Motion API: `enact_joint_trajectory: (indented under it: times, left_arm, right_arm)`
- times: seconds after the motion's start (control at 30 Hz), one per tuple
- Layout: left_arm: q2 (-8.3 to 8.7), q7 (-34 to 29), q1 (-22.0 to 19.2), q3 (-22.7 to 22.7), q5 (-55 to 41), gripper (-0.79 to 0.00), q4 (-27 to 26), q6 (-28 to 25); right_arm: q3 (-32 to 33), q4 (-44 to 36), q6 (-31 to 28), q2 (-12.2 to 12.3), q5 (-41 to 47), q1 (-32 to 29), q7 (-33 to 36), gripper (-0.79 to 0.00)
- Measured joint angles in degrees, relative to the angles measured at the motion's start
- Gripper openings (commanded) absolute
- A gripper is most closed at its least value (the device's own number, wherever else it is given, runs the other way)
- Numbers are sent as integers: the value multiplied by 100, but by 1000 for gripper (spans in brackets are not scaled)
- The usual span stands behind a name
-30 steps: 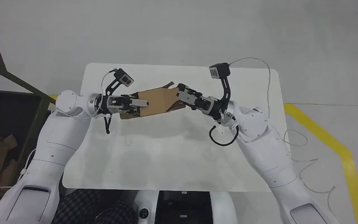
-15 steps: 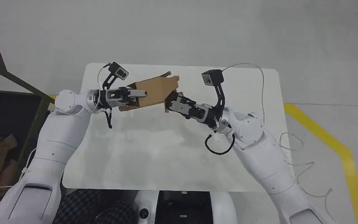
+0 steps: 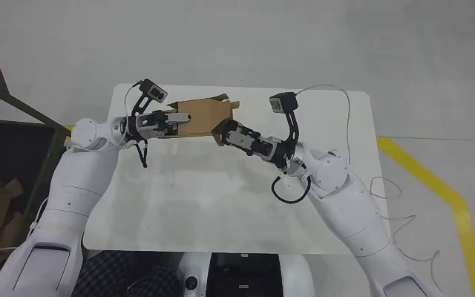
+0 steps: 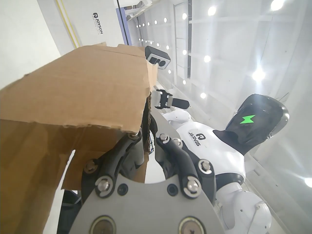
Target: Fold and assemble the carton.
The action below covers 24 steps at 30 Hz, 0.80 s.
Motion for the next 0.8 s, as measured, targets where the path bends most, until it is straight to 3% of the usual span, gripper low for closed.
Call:
enact_joint_trajectory:
  times: [0.43,0.8]
  left_arm:
    - [17,-310,88,-247,-139,-785,-11,322]
    - [-11,-370,151,-295,-219,-785,-107,475]
  right_arm:
    - [591,326,-69,119,15,-152,6,0]
    - [154,382,-354,16,523,-41,102,0]
